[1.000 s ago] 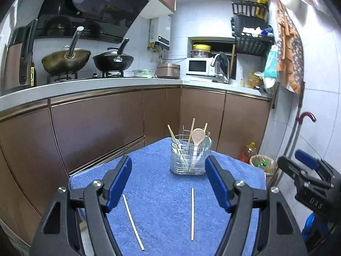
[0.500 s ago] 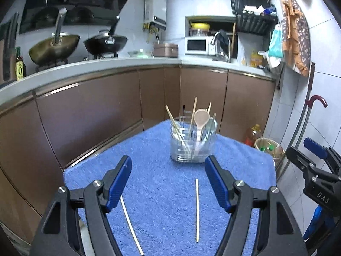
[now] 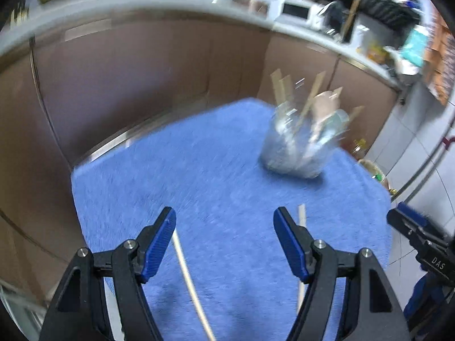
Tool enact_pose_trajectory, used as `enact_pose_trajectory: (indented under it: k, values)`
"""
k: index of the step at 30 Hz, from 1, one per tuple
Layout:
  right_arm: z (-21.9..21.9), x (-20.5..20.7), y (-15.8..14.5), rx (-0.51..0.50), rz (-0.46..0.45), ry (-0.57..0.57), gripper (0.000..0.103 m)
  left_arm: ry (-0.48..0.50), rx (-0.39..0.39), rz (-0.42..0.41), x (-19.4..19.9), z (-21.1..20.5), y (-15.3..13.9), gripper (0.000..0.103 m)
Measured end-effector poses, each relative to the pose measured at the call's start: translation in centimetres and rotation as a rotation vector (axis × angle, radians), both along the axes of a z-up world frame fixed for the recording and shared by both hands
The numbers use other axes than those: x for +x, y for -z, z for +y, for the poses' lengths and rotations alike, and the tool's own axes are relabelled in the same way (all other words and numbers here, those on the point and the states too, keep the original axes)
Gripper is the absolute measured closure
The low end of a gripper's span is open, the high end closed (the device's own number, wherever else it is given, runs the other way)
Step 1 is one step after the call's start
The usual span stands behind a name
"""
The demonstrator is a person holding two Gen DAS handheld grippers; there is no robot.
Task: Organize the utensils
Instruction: 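Grasp a wooden chopstick with each tool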
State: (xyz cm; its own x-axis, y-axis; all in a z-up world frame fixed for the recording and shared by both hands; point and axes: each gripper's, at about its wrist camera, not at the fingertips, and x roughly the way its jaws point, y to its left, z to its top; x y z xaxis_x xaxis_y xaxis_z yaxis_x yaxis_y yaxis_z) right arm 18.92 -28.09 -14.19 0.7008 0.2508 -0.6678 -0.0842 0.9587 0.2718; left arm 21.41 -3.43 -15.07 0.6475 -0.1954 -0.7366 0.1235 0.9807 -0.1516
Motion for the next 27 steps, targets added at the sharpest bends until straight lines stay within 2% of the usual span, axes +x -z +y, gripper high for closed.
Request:
enact_pose_trajectory:
  k: [2,6,7,10,11,16,21,27]
  values:
    - [0.4,2.5,1.9,0.039,0.099,-0.028,0.058,0.002,-0.04,0.092,1.9,1.4,1.7,0.034]
    - [1.9,7.2,5.9,0.065,0.269,-0.089,0.068,0.007,-0.093,0.234,4.9,3.0,4.4,0.035]
    - [2.3,7.9,6.7,0.062,0.301,-0.092,0.072,0.003,-0.096,0.264,5.5,3.3,5.1,0.037]
    - [3.1,9.8,8.5,0.048,0.38,-0.093,0.076,-0.005,-0.101,0.337,7.2,3.8,6.5,0.057]
    - [3.2,10.2,8.8,0.04,0.393,-0.092,0.076,-0.009,-0.102,0.355,7.6,3.9,6.9,0.061]
    - [4.1,11.6,9.5,0.025,0.438,-0.103,0.078,-0.008,-0.079,0.4,9.0,4.0,8.1,0.065]
    - [5.0,12.0,9.5,-0.035,0.46,-0.126,0.081,-0.021,-0.082,0.467,10.1,4.5,10.1,0.081]
    - [4.9,13.2,9.8,-0.033,0.521,-0.155,0.086,-0.013,-0.126,0.495,10.6,5.6,10.5,0.086]
